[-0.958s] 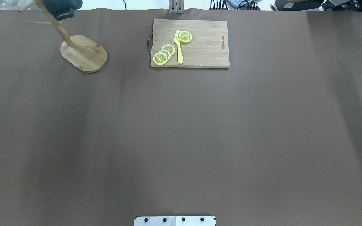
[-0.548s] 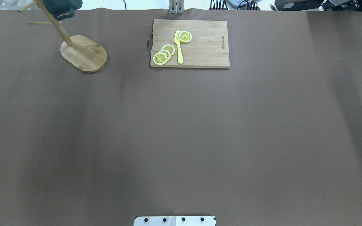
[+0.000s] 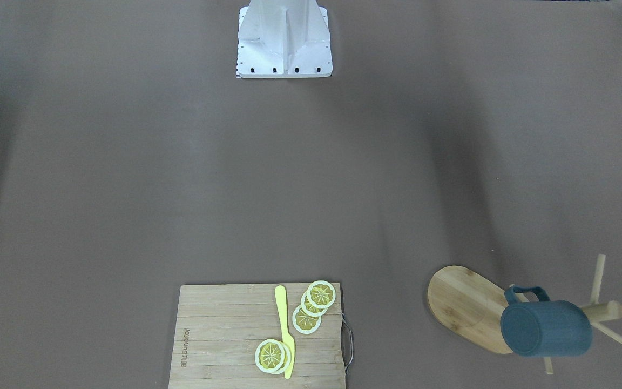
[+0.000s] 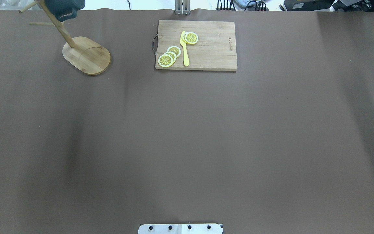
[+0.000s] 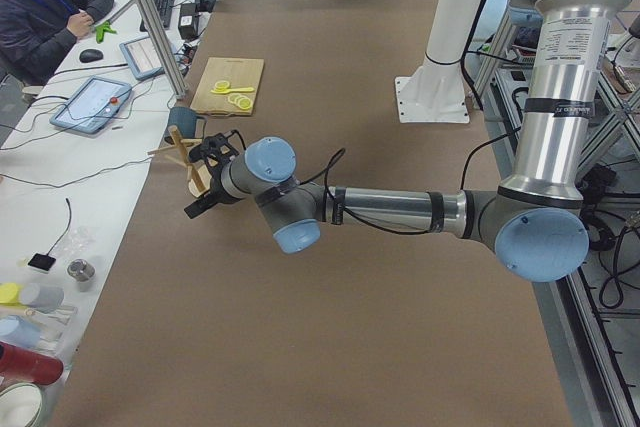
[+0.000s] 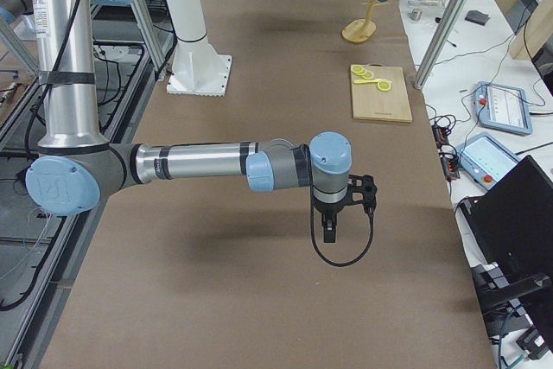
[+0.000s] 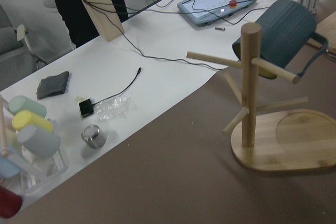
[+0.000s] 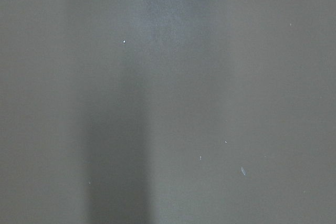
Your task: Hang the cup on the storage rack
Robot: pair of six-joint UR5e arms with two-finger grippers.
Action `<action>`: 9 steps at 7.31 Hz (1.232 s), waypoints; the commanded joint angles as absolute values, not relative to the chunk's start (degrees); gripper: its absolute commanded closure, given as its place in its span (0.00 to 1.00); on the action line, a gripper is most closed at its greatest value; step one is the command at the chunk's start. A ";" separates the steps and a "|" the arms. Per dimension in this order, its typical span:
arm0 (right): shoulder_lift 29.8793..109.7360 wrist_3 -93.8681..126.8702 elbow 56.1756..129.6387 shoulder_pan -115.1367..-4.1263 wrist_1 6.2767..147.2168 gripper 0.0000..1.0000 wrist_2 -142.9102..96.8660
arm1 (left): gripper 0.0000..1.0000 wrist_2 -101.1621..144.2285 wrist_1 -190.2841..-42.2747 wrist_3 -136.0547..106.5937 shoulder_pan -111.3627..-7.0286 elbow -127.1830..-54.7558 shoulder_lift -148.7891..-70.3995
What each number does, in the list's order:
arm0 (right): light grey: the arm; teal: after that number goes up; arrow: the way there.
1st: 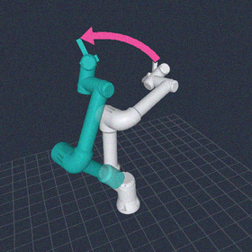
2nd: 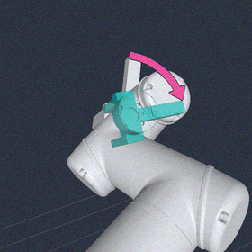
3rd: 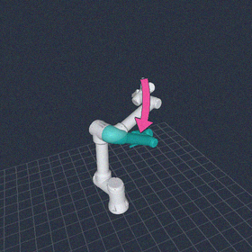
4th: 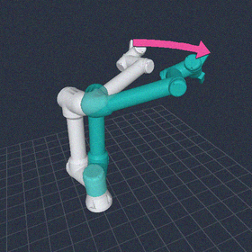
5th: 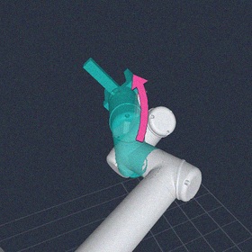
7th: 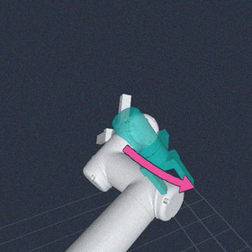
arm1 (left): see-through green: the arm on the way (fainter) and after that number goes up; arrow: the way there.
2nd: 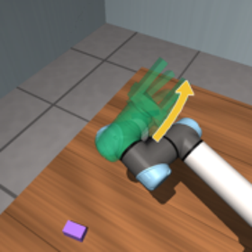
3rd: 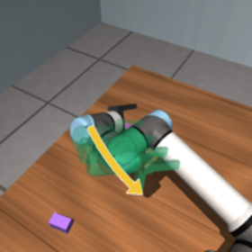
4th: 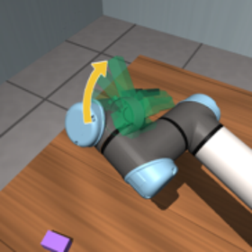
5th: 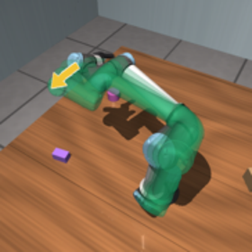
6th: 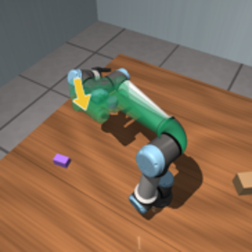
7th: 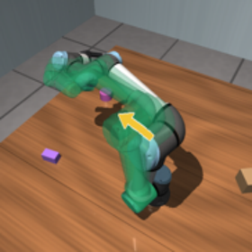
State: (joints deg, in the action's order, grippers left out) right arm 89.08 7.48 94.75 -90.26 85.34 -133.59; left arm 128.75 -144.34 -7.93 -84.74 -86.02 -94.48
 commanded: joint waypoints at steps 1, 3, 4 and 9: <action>89.30 7.12 94.75 -90.26 85.34 0.00 -133.59 | 0.01 128.85 -128.05 -7.38 -84.82 -87.70 -92.73; 89.30 7.03 94.66 -90.26 85.34 0.00 -133.59 | 0.01 128.59 -116.07 -6.43 -84.73 -89.82 -92.55; 89.47 6.94 94.66 -90.26 85.25 0.00 -133.59 | 0.01 128.32 -111.23 -4.15 -84.81 -90.17 -91.77; 89.74 6.86 94.75 -90.26 85.34 0.00 -133.86 | 0.01 128.58 -92.55 -3.69 -84.90 -101.86 -83.33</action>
State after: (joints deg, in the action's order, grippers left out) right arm 89.73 6.89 94.72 -90.26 85.34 -133.73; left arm 128.51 -93.57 -3.73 -84.94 -99.91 -85.46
